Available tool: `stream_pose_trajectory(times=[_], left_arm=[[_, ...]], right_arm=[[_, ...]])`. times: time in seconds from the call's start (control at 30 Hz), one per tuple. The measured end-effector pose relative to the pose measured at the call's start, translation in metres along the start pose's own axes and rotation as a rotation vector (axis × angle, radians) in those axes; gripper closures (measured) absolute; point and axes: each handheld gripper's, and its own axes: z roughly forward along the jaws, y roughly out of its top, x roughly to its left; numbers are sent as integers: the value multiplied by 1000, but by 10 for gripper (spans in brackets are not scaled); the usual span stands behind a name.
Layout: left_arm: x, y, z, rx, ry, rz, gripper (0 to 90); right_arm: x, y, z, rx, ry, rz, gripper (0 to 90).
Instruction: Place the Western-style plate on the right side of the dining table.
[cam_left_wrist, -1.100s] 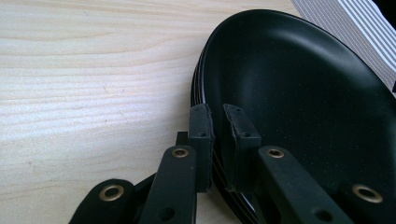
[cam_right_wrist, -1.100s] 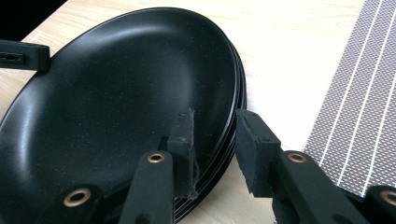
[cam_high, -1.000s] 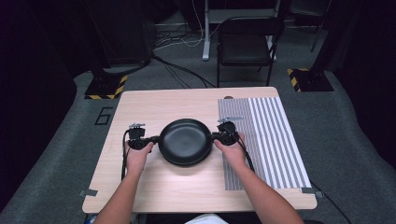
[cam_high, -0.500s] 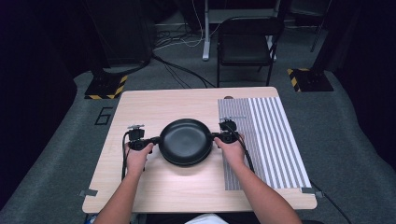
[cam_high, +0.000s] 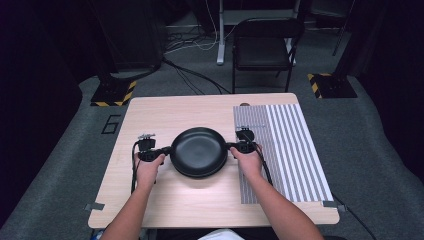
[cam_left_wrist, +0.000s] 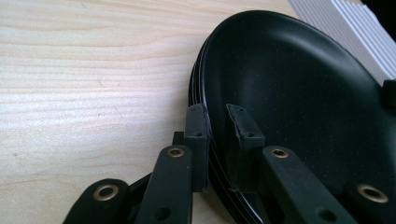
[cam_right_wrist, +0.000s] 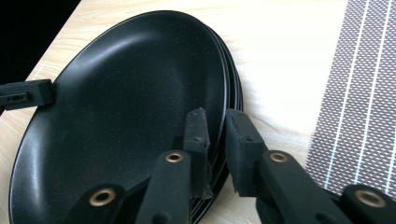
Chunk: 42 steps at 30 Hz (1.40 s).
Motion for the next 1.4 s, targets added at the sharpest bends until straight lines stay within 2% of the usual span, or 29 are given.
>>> stream_pose_trajectory(times=[0.1, 0.23, 0.43, 0.6, 0.77, 0.97, 1.13, 1.27, 1.4], left_arm=[[0, 0, 0, -3, -6, -5, 808], [-3, 0, 1, -3, 4, 8, 812], [-4, 1, 4, -12, -5, 2, 817], [-5, 2, 8, 3, -44, 1, 820], [-8, 0, 9, -4, -42, -10, 816], [-11, -3, 9, -10, -31, 8, 811], [-11, -3, 10, -9, -34, 2, 807], [-13, -3, 10, -5, -29, 8, 799], [-16, -5, 16, 4, -38, -8, 788]], right_arm=[[-2, 0, 0, -7, 3, 3, 813], [-3, -1, -1, -5, 8, 47, 813], [-5, -1, -1, -12, -9, 31, 805], [-11, 1, -3, -20, 10, 69, 784], [-15, -2, -2, 0, 48, 74, 733], [-11, -6, -7, 11, 42, 59, 703], [-8, -12, -12, 50, 38, 48, 708], [-7, -17, -14, 56, 51, 64, 701], [-9, -18, -17, 50, 60, 93, 719]])
